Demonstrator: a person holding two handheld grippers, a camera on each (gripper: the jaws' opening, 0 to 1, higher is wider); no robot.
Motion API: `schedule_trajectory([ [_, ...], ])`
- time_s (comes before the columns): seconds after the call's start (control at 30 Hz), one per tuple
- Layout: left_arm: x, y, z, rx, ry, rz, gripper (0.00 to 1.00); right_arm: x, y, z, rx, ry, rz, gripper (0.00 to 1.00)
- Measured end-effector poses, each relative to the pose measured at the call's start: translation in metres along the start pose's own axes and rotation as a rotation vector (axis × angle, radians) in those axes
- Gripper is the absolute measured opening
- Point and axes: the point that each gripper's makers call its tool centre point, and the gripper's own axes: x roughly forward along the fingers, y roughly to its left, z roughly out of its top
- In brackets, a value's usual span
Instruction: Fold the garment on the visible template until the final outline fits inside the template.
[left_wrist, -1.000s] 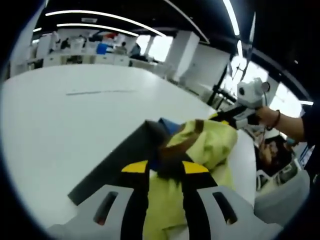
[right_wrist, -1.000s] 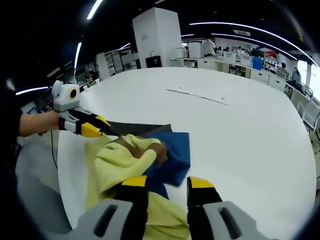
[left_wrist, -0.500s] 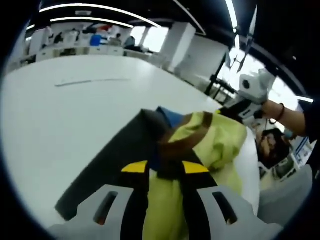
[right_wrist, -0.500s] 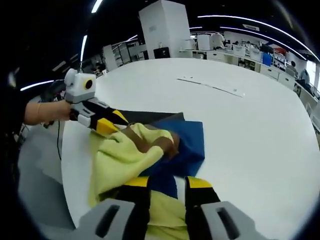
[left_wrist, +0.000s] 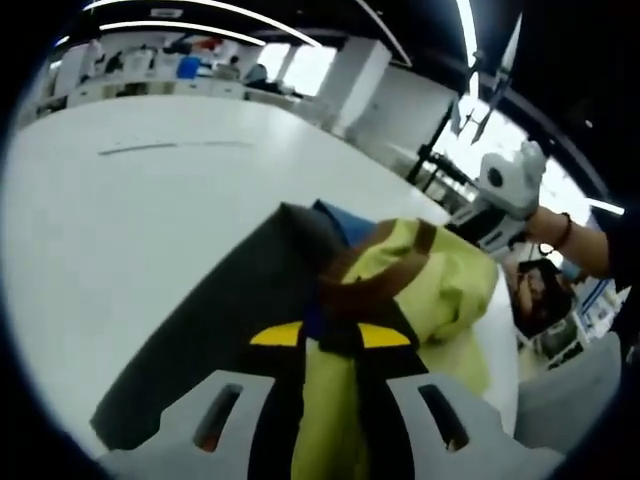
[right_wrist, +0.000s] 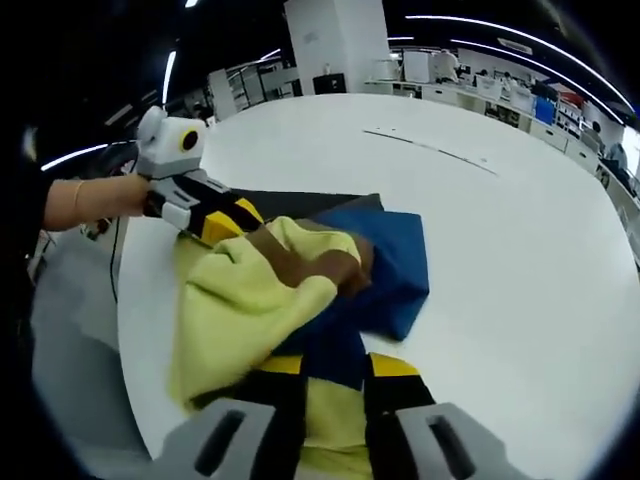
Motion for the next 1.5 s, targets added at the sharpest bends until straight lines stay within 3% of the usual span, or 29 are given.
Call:
schedule_trajectory([
  [0.23,-0.001,-0.001,-0.003,-0.002,0.023,-0.005,0.06,0.002,-0.009,0.000,0.029,0.004,-0.052,0.00],
  [0.57,0.001,-0.004,-0.002,0.051,0.029,0.027,0.00,0.000,-0.007,0.001,-0.007,-0.008,-0.079,0.00],
  [0.7,-0.002,-0.002,0.000,0.061,0.027,0.038,0.00,-0.008,-0.012,0.008,-0.012,-0.045,-0.110,0.00],
  [0.97,-0.028,-0.007,0.022,0.094,-0.060,0.069,0.00,-0.033,-0.022,0.028,-0.007,-0.153,-0.190,0.00],
  [1.07,-0.037,-0.008,0.025,0.116,-0.066,0.076,0.00,-0.045,-0.027,0.035,-0.008,-0.192,-0.220,0.00],
  [1.33,-0.064,-0.016,0.049,0.146,-0.142,0.090,0.00,-0.073,-0.039,0.042,0.016,-0.246,-0.280,0.00],
  [1.5,-0.074,-0.020,0.058,0.175,-0.155,0.108,0.00,-0.089,-0.049,0.043,0.050,-0.281,-0.331,0.00],
])
